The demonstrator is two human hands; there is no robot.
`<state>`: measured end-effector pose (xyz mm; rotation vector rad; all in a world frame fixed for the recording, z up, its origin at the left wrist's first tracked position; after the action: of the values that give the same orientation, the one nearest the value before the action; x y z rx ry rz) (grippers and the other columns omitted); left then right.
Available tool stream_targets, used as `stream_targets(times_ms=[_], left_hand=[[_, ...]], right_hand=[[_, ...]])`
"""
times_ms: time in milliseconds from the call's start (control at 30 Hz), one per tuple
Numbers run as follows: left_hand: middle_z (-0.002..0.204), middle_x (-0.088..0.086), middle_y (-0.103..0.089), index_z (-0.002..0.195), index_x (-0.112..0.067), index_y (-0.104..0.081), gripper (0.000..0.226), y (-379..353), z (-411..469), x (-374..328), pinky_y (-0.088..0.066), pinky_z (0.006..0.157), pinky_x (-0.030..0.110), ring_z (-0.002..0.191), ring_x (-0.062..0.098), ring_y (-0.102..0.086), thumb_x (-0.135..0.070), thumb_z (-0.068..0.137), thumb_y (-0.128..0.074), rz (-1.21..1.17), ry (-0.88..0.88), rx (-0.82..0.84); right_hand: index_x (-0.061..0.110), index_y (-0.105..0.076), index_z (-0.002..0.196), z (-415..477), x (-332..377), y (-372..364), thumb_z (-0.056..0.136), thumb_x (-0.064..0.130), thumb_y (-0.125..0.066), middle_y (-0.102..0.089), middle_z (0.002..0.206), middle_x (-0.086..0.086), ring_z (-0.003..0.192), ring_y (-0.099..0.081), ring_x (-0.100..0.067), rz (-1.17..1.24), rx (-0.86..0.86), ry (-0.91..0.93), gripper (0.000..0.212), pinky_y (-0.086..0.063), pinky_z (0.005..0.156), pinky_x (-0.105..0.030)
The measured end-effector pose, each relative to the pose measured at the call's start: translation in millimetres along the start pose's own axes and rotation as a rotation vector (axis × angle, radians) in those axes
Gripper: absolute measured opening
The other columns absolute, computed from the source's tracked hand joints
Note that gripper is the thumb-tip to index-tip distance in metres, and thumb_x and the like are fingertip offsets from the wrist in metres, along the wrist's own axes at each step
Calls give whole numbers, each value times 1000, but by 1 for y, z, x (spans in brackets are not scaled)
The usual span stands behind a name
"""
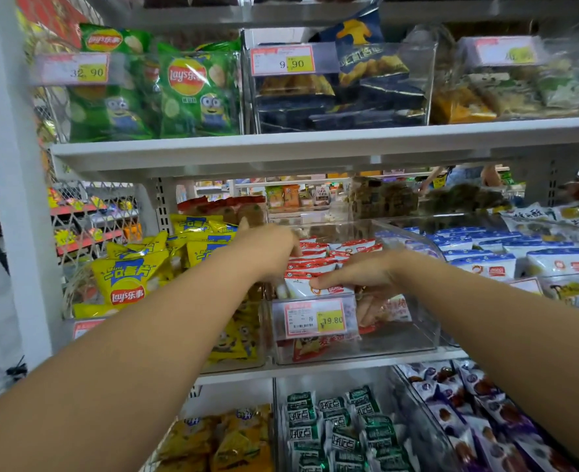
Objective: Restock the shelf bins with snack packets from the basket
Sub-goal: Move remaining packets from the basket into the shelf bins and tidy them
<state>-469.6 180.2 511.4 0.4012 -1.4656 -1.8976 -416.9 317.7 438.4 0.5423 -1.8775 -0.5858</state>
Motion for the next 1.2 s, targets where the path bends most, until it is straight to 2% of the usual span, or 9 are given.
stream_targets(times_ms=[67,167,267,467,633,800,1000,1133,1200], left_hand=[[129,-9,-64,120,-33,-66,35,17,-5,-13,-37,110,43,121,16,-55,-15,93,-54,-92,-76,-122],[119,-5,-67,119,-30,-66,31,6,-16,-32,-51,91,38,106,17,-60,-41,91,-60,-159,-183,9],[132,-5,-59,132,-35,-53,49,-14,-18,-27,-49,94,40,117,22,-55,-50,87,-63,-56,-189,99],[133,-5,-60,134,-36,-51,45,-16,-17,-23,-44,95,38,122,23,-53,-39,90,-64,12,-206,59],[133,-8,-60,135,-37,-52,45,-8,-21,-18,-39,92,34,123,21,-53,-36,92,-63,-5,-226,33],[138,-10,-57,139,-41,-48,48,-8,-21,-17,-36,96,33,126,20,-50,-37,92,-62,31,-219,46],[146,-14,-48,141,-47,-43,49,-21,-23,-15,-20,115,50,135,18,-41,-41,94,-59,57,-165,153],[144,-13,-49,139,-47,-44,46,-21,-24,-11,-20,114,51,135,20,-41,-39,95,-57,18,-143,170],[142,-11,-51,139,-44,-44,45,-19,-26,-11,-21,113,52,134,22,-42,-35,97,-55,-1,-121,169]], right_hand=[[15,-67,107,-1,0,0,80,58,-68,-74,101,-11,84,-72,-31,2,12,11,51,-53,95,-48],[9,-63,115,-7,-4,6,77,55,-69,-66,118,-22,100,-69,-38,76,32,11,60,-50,100,-50],[9,-71,102,-11,-7,4,76,59,-66,-68,115,-22,104,-68,-35,81,82,-29,57,-47,104,-47],[13,-67,121,-6,-7,-4,70,71,-62,-71,116,-14,110,-66,-33,-1,154,-87,78,-42,108,-43],[14,-75,105,-10,-4,-5,77,62,-63,-72,111,-14,95,-71,-28,57,188,-68,57,-36,113,-47],[16,-74,106,-12,-5,-9,87,55,-52,-75,106,-9,98,-71,-24,52,226,-76,48,-28,117,-48],[21,-70,108,-7,-7,-15,95,54,-48,-77,97,0,100,-68,-20,-67,227,-109,42,-30,115,-47],[20,-69,108,-6,-2,-10,90,60,-54,-76,100,-2,98,-71,-21,-127,90,-14,46,-44,107,-45],[17,-69,106,-12,3,1,84,64,-59,-75,94,-2,87,-72,-18,-161,-121,75,53,-57,84,-33]])
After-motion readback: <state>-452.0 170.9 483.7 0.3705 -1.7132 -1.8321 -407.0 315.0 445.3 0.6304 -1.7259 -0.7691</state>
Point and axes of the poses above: each hand's wrist, its own z-axis towards the middle knuckle, its own y-axis out of the back of the hand, x = y × z, the point moved 6 cm from there along z, towards the middle knuckle
